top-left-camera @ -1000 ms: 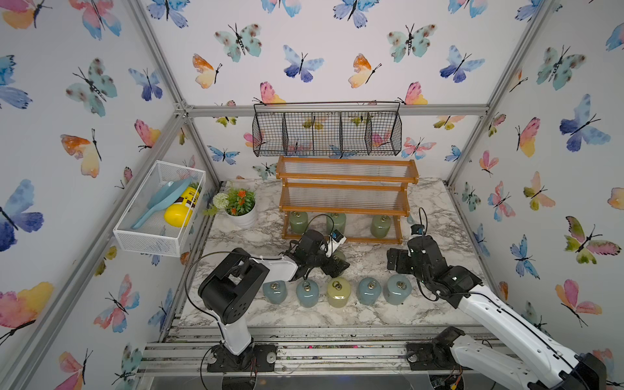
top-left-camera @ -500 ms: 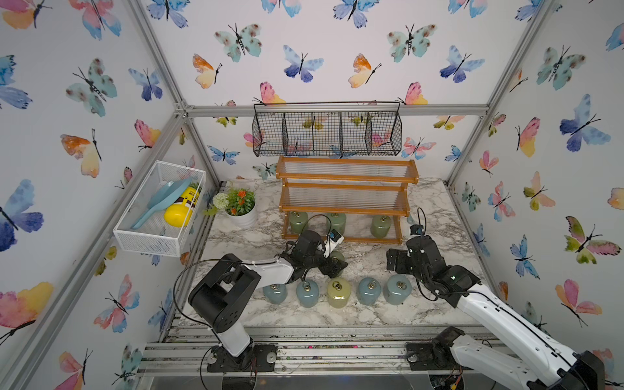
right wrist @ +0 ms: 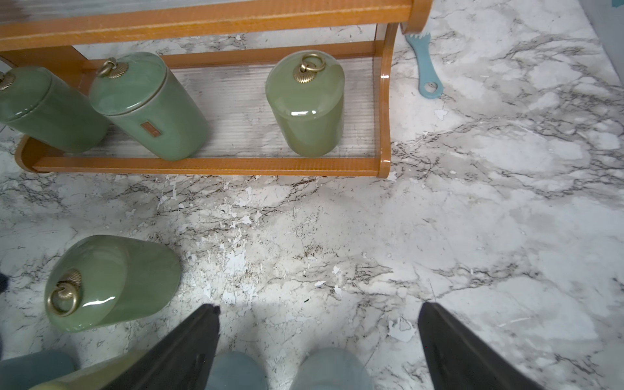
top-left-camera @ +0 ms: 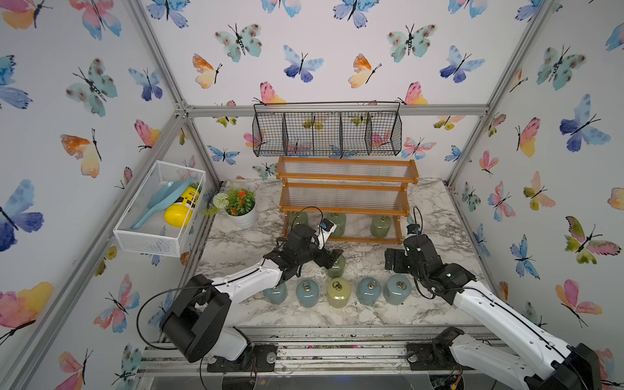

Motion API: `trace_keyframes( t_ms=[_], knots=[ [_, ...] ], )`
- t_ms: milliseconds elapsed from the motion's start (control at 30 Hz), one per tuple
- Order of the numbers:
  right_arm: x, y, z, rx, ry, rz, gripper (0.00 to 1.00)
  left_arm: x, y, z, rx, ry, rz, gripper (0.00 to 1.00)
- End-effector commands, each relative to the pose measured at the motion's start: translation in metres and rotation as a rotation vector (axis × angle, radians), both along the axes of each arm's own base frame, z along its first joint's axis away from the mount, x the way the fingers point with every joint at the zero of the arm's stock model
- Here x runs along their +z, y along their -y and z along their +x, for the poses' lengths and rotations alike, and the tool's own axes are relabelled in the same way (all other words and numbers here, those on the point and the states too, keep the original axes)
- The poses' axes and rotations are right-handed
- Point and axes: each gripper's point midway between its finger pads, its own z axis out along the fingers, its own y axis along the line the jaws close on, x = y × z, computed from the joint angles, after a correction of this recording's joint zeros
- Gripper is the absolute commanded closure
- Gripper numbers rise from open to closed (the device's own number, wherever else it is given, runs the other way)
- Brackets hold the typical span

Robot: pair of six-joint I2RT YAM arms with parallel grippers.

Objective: Remove the tea canisters from the shelf
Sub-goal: Place the tea canister at the center of the board, then pick up the tea canister from the shelf.

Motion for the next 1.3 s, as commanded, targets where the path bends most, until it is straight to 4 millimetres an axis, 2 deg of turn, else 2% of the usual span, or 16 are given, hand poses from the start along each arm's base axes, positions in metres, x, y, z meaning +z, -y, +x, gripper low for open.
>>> trace_keyframes(
  t_ms=[0, 133, 333, 467, 600, 733, 967, 1267],
  knots=[
    [0.0, -0.001, 0.009, 0.01, 0.025, -0.023, 0.02, -0.011, -0.031, -0.001, 0.144, -0.094, 0.095, 0.06],
    [-0.007, -0.005, 0.023, 0.035, 0.033, -0.013, 0.02, -0.012, -0.054, -0.007, 0.235, -0.138, 0.138, 0.06],
    [-0.014, -0.006, 0.051, 0.067, 0.065, -0.019, 0.02, -0.007, -0.078, -0.02, 0.301, -0.139, 0.123, 0.06],
    [-0.013, -0.007, 0.072, 0.077, 0.111, -0.016, 0.02, -0.015, -0.094, -0.026, 0.357, -0.171, 0.164, 0.05],
    [-0.008, -0.019, 0.085, 0.126, 0.177, 0.004, 0.02, -0.015, -0.098, -0.032, 0.363, -0.166, 0.145, 0.05],
    [-0.013, -0.027, 0.093, 0.16, 0.18, 0.0, 0.02, -0.016, -0.102, -0.036, 0.379, -0.166, 0.115, 0.04],
    [-0.027, -0.029, 0.104, 0.146, 0.166, -0.021, 0.02, -0.02, -0.11, -0.044, 0.395, -0.164, 0.094, 0.04],
    [-0.034, -0.027, 0.119, 0.111, 0.185, -0.031, 0.02, -0.019, -0.117, -0.049, 0.414, -0.15, 0.08, 0.03]
  ],
)
